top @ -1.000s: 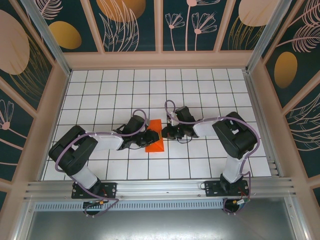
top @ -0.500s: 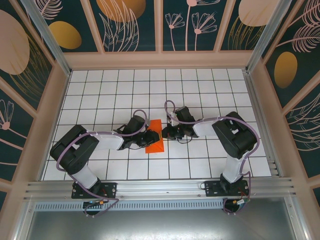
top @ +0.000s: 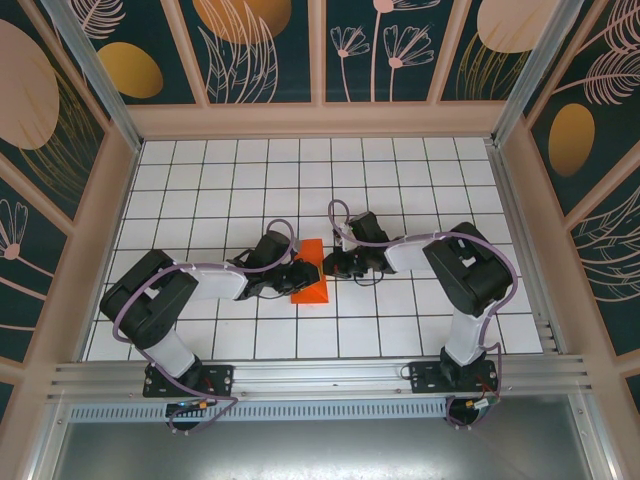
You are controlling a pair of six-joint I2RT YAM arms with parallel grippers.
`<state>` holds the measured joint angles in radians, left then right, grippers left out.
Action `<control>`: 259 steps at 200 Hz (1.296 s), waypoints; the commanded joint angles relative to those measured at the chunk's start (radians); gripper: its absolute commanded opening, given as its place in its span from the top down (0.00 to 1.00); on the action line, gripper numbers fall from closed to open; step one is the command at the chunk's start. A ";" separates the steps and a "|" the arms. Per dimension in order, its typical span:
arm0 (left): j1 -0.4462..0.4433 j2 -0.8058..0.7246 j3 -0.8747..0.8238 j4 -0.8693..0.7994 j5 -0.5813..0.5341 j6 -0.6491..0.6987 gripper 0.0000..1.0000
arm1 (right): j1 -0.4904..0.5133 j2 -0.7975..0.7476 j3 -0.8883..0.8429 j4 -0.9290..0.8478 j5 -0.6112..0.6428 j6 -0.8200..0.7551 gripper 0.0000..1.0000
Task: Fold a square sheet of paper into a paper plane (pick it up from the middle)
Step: Fold the triangle a second time at the center of the table.
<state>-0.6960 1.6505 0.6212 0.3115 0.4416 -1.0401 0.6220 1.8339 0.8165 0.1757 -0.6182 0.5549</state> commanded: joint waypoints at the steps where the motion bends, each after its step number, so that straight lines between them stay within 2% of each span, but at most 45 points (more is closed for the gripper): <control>1: -0.006 0.014 0.020 0.017 0.017 0.009 0.73 | 0.005 0.022 0.027 -0.007 0.017 -0.024 0.96; 259: -0.005 0.052 0.014 -0.005 0.012 0.010 0.75 | 0.005 0.011 0.018 -0.042 0.054 -0.023 0.97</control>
<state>-0.6960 1.6836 0.6212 0.3145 0.4416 -1.0401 0.6220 1.8397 0.8204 0.1711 -0.6147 0.5545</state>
